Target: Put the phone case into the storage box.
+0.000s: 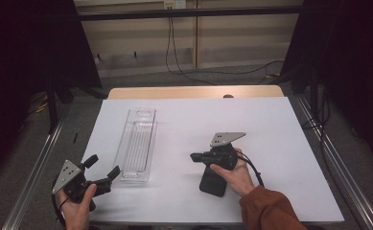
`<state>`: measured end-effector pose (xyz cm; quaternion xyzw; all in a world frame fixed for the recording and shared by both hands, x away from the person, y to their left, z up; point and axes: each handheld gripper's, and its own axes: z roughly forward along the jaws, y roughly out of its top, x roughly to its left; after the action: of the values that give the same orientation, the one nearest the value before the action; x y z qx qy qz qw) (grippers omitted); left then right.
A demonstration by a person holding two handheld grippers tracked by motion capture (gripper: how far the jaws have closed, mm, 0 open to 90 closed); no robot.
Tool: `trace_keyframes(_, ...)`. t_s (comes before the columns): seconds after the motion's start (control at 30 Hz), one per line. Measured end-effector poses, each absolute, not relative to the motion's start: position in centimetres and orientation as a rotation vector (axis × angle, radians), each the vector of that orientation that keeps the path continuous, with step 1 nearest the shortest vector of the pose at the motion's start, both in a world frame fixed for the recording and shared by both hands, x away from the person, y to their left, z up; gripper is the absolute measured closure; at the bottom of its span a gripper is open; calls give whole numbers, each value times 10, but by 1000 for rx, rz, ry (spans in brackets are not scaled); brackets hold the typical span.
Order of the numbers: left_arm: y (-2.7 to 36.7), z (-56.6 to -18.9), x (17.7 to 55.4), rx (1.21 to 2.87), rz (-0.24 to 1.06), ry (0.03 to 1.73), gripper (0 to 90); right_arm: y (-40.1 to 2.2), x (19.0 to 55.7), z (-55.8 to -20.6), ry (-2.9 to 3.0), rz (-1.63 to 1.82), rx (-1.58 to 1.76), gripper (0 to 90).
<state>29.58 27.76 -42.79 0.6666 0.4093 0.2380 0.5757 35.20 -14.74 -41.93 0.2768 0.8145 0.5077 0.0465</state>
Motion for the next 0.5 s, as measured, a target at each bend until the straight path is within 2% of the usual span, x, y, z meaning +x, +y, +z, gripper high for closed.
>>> trace_keyframes(0.5,278,-427,294,1565,573,937,30,-134,353,-428,2770,1286,885,900)
